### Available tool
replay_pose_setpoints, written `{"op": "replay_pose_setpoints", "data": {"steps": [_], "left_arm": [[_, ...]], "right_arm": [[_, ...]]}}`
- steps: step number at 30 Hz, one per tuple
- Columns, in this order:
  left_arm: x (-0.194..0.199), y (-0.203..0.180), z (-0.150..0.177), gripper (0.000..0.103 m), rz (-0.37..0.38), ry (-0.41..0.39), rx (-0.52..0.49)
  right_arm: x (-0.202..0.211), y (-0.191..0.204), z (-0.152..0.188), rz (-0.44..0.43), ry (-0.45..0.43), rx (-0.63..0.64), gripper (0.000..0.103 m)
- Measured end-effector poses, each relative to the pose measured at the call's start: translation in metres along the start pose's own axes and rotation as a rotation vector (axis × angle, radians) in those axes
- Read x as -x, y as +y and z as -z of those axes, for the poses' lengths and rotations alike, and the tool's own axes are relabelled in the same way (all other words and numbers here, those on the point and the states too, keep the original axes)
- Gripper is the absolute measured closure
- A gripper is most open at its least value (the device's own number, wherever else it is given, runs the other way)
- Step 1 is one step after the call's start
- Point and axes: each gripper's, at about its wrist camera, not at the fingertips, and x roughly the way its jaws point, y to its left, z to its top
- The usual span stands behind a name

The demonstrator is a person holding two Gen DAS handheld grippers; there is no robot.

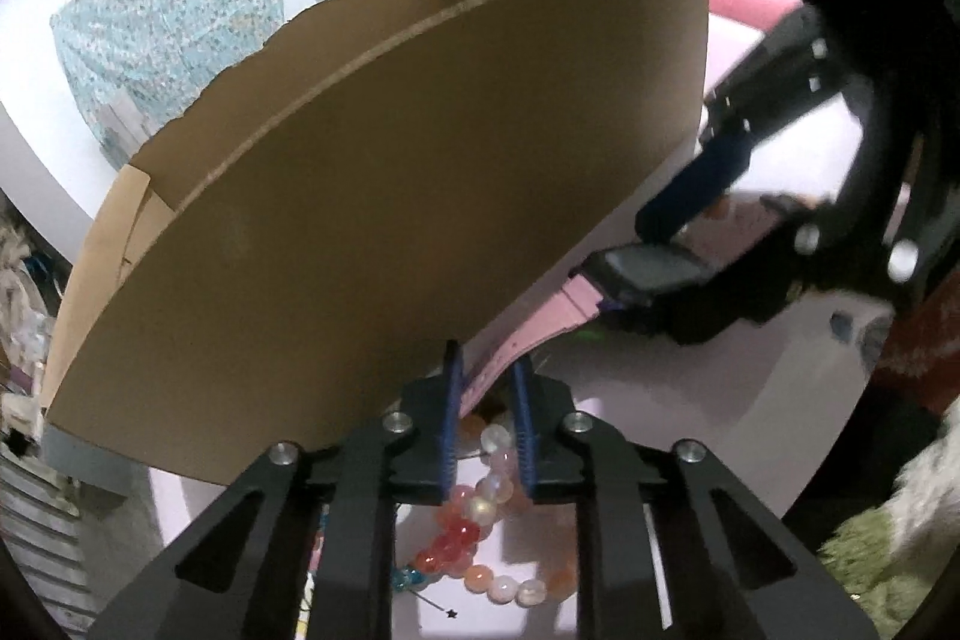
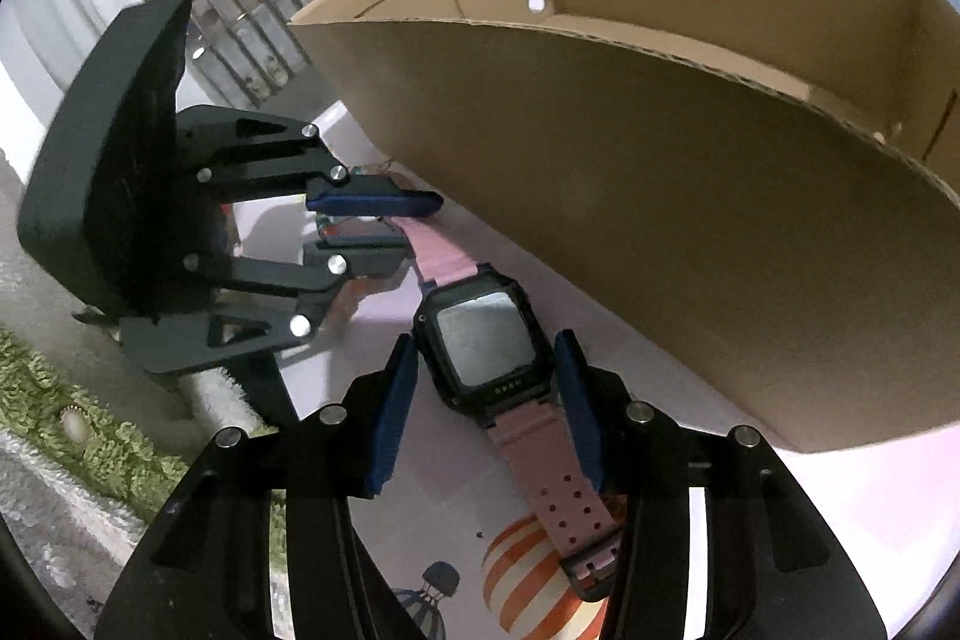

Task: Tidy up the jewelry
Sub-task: 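Lift the pink smartwatch with both tools and carry it into the box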

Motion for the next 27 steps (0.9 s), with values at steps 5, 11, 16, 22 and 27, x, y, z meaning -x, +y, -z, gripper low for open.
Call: {"op": "replay_pose_setpoints", "data": {"steps": [5,11,16,22,27], "left_arm": [[0.000,0.015,-0.010,0.093,0.118,0.050,0.117],[-0.002,0.033,-0.018,0.093,0.204,0.088,0.204],[-0.005,0.038,-0.016,0.093,0.204,0.094,0.211],[-0.001,0.027,-0.019,0.096,0.181,0.070,0.197],[0.025,0.023,-0.021,0.099,0.162,-0.008,0.177]], "right_arm": [[0.011,0.012,0.018,0.110,-0.034,-0.002,0.058],[0.007,0.037,0.045,0.331,-0.018,0.071,0.058],[0.008,0.051,0.049,0.475,-0.030,0.114,0.077],[0.008,0.062,0.054,0.621,-0.042,0.145,0.101],[0.021,0.081,0.056,0.713,-0.104,0.160,0.102]]}}
